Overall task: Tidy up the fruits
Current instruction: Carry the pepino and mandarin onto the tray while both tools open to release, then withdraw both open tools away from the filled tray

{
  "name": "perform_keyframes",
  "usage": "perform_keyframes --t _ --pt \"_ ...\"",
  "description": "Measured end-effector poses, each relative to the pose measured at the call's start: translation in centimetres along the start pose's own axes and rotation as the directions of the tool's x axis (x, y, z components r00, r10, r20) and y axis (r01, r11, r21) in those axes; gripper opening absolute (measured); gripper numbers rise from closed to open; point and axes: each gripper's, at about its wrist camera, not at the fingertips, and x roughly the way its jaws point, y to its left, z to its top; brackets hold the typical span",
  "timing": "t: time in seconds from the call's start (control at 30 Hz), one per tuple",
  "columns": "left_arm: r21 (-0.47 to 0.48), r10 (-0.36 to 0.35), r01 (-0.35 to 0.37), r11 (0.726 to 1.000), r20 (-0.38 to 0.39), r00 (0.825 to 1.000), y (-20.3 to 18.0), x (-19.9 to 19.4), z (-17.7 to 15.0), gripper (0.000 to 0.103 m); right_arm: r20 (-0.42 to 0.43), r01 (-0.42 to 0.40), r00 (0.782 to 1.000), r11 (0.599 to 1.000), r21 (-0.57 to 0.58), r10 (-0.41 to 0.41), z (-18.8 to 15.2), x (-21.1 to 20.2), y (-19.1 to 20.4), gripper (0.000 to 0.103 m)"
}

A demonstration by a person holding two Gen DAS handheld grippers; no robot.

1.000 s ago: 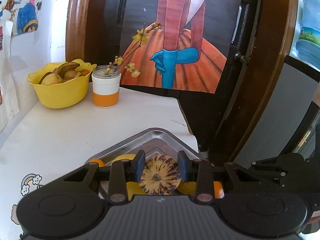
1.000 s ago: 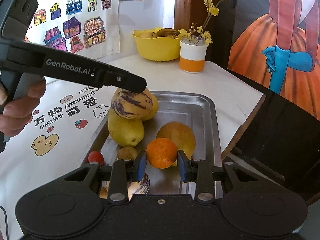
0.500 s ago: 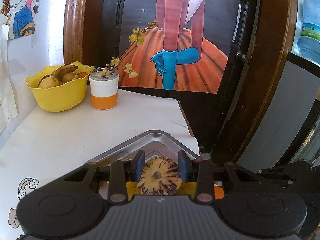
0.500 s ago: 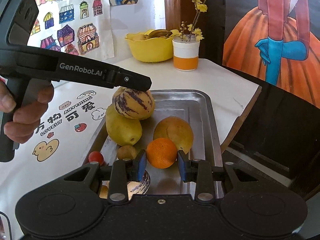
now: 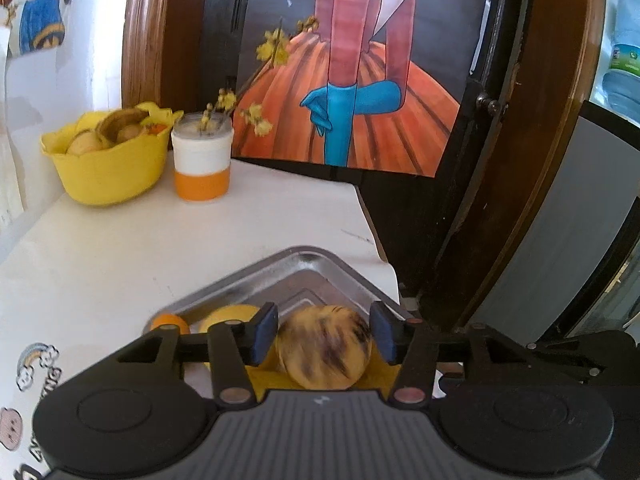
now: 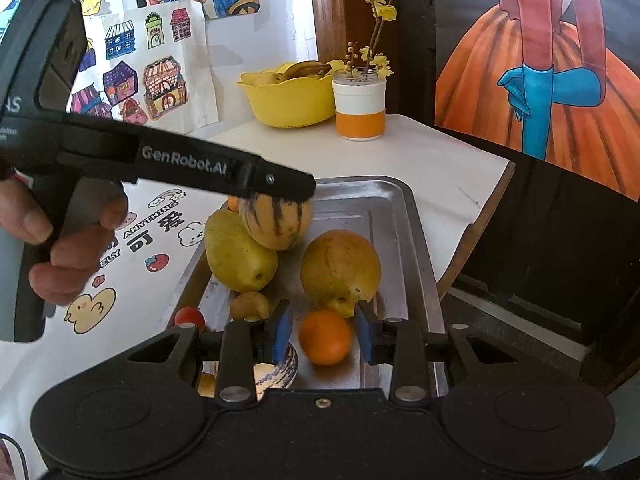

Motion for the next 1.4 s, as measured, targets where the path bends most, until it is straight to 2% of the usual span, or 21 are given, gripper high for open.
perform_keyframes --t 0.23,0.53,0.8,1.07,1.4 --pt "-0.006 0.021 -0.021 1.000 -0.017 1.000 0.6 0.2 -0.5 0.057 0.011 0.013 1.000 1.000 0.019 -0.013 -0.3 0.1 0.1 0.039" --pt "-0.026 0.048 -0.048 0.999 0.023 0.999 1.4 -1.1 -0.2 0.080 0.044 0.038 0.998 0.999 0.036 -0.039 -0.2 -0.3 0.8 0.056" --pt "-0.046 0.085 -0.082 0.996 0.064 0.994 2.0 -2.8 -0.5 0.101 0.090 0.064 0.994 0.997 0.050 -0.069 0.0 -1.4 1.4 0.082" --pt "-0.094 0.118 -0.109 0.990 0.099 0.988 3.0 -4.9 -1.2 0.102 0.140 0.088 0.985 0.993 0.076 -0.098 -0.2 -3.0 2.4 0.097" --pt "-0.123 0.154 -0.137 0.983 0.141 0.978 3.8 -8.6 -2.8 0.102 0.217 0.111 0.967 0.988 0.109 -0.132 -0.2 -6.0 4.6 0.102"
